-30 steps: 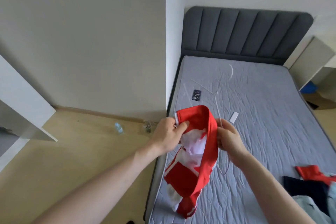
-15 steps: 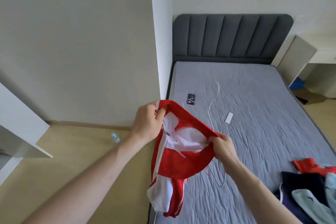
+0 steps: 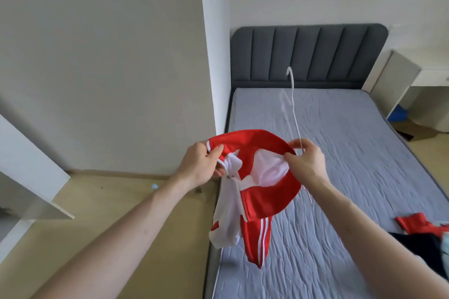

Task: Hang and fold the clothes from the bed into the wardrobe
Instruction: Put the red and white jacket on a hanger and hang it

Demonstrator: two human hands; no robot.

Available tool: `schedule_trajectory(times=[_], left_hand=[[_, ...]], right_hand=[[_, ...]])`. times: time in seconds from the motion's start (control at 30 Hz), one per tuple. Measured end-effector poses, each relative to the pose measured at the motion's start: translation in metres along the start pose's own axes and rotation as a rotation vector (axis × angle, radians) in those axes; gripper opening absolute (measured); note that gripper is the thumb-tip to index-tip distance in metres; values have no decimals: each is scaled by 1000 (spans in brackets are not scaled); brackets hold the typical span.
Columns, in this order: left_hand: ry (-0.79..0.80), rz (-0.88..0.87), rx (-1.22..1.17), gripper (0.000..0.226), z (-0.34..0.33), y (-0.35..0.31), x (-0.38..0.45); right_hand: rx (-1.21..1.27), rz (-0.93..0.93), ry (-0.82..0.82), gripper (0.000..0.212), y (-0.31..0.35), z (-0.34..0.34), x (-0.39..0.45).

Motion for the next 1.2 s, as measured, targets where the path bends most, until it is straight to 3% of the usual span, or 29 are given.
schedule_trajectory(times=[0.1, 0.2, 0.27, 0.37, 0.4, 0.57, 0.7, 0.83, 1.07, 1.2], left_hand=[[72, -80, -42, 47, -4, -24, -4], [156, -156, -40, 44, -9, -44, -3], [185, -188, -58, 43, -12, -53, 0], [160, -180, -89, 45, -14, -52, 4], [146, -161, -118, 41, -15, -49, 4], [62, -41, -193, 15, -33, -4, -9], [95, 76, -142, 36, -65, 39, -45], [148, 128, -196, 33, -89, 45, -68], [-119, 142, -209, 18, -90, 32, -65], [-158, 194, -277, 12, -99, 27, -59]], right_hand=[[89, 128, 67, 43, 10, -12, -17], [181, 141, 317, 61, 19, -35, -20], [197, 119, 454, 51, 26, -44, -22], [170, 110, 579, 16, 27, -55, -29], [214, 66, 587, 5, 24, -57, -31], [424, -189, 486, 18, 1, -63, -30], [442, -189, 497, 20, 2, -71, -35], [536, -198, 477, 22, 7, -75, -33], [567, -229, 414, 19, 10, -76, -32], [595, -238, 380, 16, 10, -74, -29]])
Point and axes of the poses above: each hand's wrist, its own x-axis towards the middle knuckle, its own z-axis out of the back of the hand, y = z × x, the point moved 6 cm from there along x, towards the middle knuckle, and after that the axes turned 13 degrees about x, right-handed, at the moved point
